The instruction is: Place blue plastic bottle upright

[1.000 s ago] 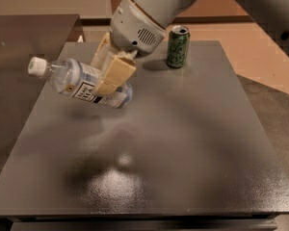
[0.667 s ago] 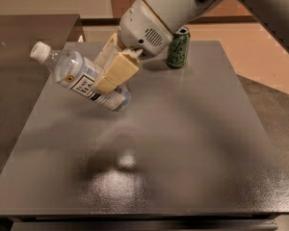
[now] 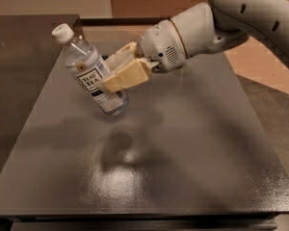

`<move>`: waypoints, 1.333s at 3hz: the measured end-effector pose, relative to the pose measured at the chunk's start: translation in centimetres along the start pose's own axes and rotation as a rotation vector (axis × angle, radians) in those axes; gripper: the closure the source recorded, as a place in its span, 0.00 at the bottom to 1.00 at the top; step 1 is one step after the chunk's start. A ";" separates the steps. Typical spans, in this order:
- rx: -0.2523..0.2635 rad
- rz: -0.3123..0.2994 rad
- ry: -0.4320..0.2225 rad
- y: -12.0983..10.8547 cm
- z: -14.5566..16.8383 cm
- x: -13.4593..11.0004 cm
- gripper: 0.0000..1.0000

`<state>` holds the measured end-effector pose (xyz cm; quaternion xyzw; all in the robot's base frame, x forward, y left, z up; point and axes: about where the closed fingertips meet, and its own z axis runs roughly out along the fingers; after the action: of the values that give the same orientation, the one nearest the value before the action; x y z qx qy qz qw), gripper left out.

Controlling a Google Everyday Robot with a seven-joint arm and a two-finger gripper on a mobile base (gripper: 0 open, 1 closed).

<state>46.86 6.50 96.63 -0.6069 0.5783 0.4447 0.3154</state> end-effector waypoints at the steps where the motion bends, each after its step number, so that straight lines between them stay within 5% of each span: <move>1: 0.015 -0.037 -0.123 -0.2 -0.6 0.6 1.00; 3: 0.024 -0.087 -0.228 -0.2 -1.4 2.5 1.00; 4: 0.027 -0.070 -0.229 -0.4 -1.6 4.1 1.00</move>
Offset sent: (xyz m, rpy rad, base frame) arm 0.0047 -0.0299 -0.0149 0.2982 -0.0932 -0.0188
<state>47.29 3.40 93.49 -0.5677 0.5228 0.4921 0.4028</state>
